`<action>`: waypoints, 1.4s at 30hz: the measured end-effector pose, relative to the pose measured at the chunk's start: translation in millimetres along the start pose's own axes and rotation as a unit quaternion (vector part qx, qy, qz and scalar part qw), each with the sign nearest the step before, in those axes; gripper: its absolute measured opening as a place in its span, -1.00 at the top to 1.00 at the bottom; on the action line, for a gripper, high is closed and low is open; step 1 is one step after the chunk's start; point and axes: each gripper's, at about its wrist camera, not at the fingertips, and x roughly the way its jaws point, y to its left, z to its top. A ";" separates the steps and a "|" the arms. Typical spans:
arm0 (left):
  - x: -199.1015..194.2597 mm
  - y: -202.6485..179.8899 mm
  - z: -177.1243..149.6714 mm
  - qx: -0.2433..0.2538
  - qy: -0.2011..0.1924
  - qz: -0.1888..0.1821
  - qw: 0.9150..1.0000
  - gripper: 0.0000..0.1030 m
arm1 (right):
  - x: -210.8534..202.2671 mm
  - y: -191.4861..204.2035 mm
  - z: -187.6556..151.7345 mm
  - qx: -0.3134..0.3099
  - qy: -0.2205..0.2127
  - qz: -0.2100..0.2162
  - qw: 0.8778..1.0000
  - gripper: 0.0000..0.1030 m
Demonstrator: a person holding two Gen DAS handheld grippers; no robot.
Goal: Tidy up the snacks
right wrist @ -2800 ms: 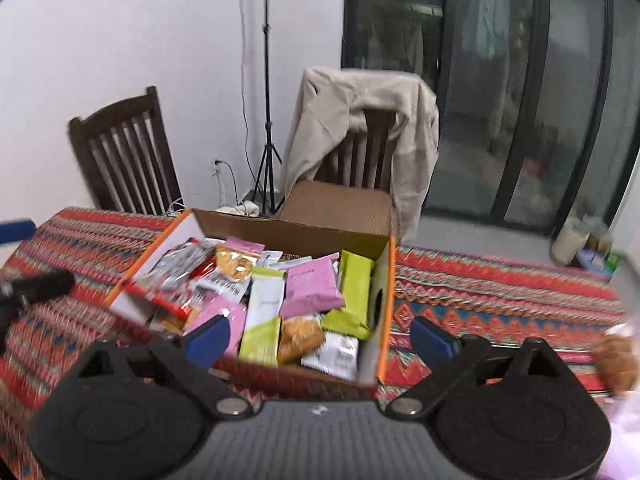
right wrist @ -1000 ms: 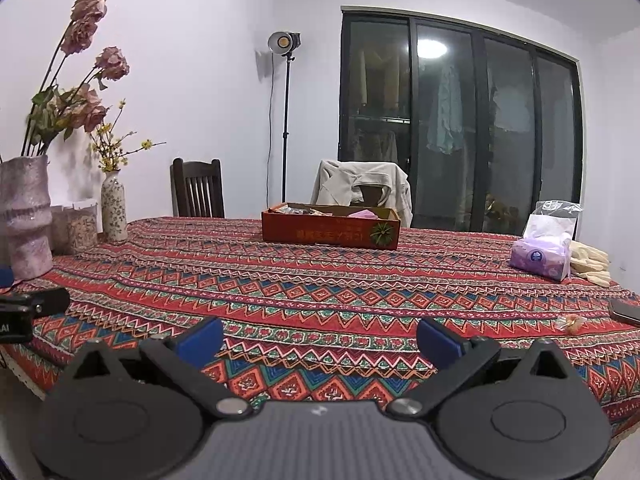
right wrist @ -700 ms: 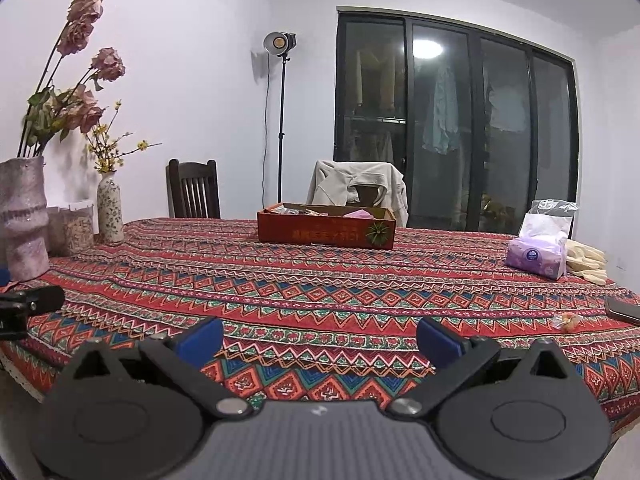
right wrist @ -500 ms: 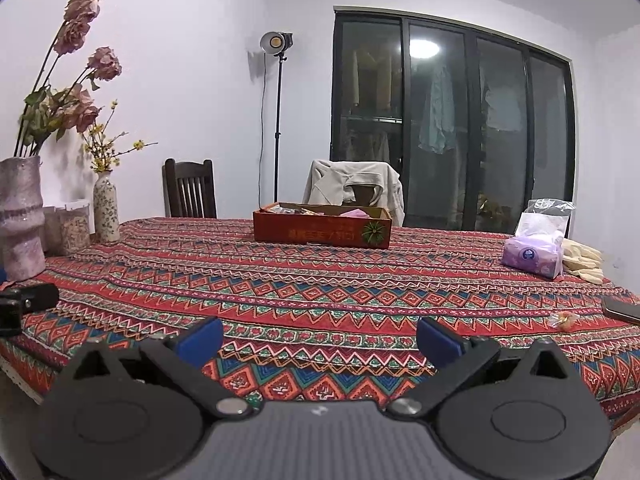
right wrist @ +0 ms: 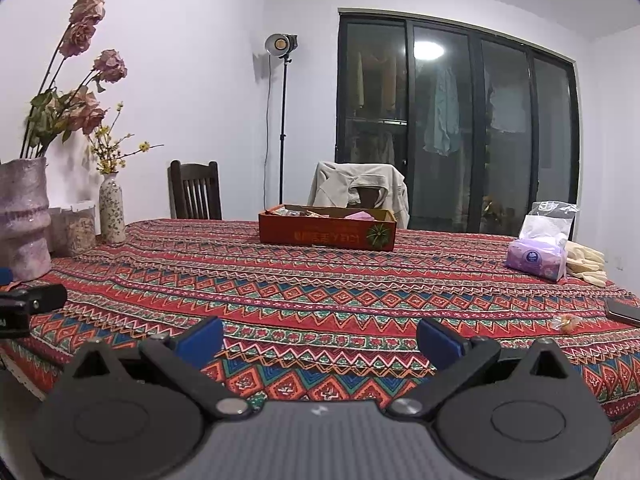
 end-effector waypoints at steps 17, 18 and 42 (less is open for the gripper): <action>-2.1 0.3 0.3 0.000 -0.005 0.003 1.000 -1.00 | -1.5 -1.2 -1.7 -0.008 -0.002 -0.003 1.000 -1.00; -2.2 0.3 0.3 0.000 -0.005 0.003 1.000 -1.00 | -1.6 -1.6 -1.6 -0.007 -0.002 -0.003 1.000 -1.00; -4.0 -0.2 1.8 0.005 -0.012 0.000 1.000 -1.00 | -3.6 0.3 -1.6 -0.003 -0.001 0.000 1.000 -1.00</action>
